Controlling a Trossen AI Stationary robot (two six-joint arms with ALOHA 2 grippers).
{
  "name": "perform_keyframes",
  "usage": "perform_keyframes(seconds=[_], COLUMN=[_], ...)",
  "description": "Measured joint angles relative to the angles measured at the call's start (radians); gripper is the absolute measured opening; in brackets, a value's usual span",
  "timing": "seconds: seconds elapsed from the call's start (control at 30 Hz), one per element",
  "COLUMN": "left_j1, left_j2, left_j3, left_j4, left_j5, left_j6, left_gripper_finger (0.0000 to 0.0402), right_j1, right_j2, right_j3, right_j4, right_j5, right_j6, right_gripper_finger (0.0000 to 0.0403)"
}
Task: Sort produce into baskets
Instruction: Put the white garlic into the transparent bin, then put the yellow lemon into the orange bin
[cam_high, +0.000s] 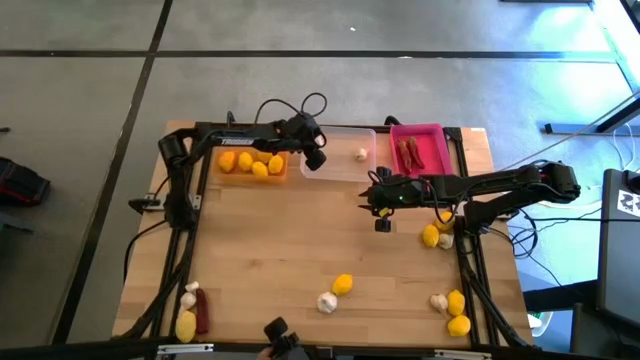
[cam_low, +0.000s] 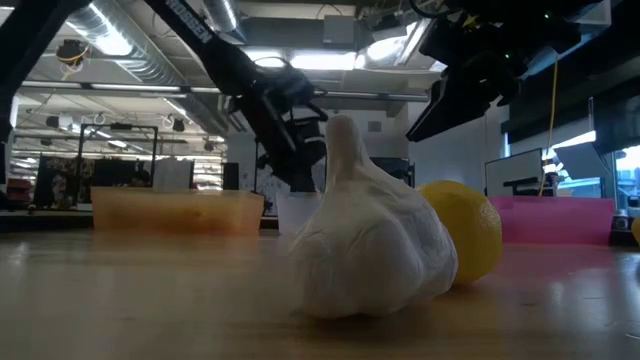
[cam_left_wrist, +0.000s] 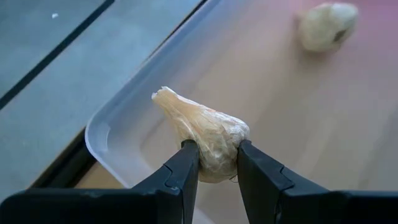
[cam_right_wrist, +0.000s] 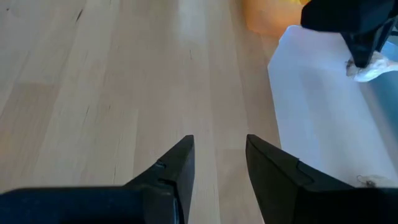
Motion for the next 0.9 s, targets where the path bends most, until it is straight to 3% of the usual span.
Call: perform_keyframes(seconds=[0.27, 0.63, 0.9], left_j1=[0.003, 0.003, -0.026], left_j2=[0.0, 0.0, -0.004], left_j3=[-0.004, -0.005, 0.053], left_j4=[-0.014, -0.029, -0.124], left_j5=[0.0, -0.019, -0.022], left_j6=[-0.001, 0.001, 0.002], left_gripper_finger=[0.0098, 0.0178, 0.0193], right_j1=[0.0, 0.0, 0.0], right_j2=[0.0, 0.0, 0.0], right_j3=[0.0, 0.0, 0.0], right_j4=[0.0, 0.0, 0.0], right_j5=[0.0, 0.0, -0.001], right_j6=[0.0, 0.0, 0.0], right_gripper_finger=[0.0138, 0.0138, 0.0138])
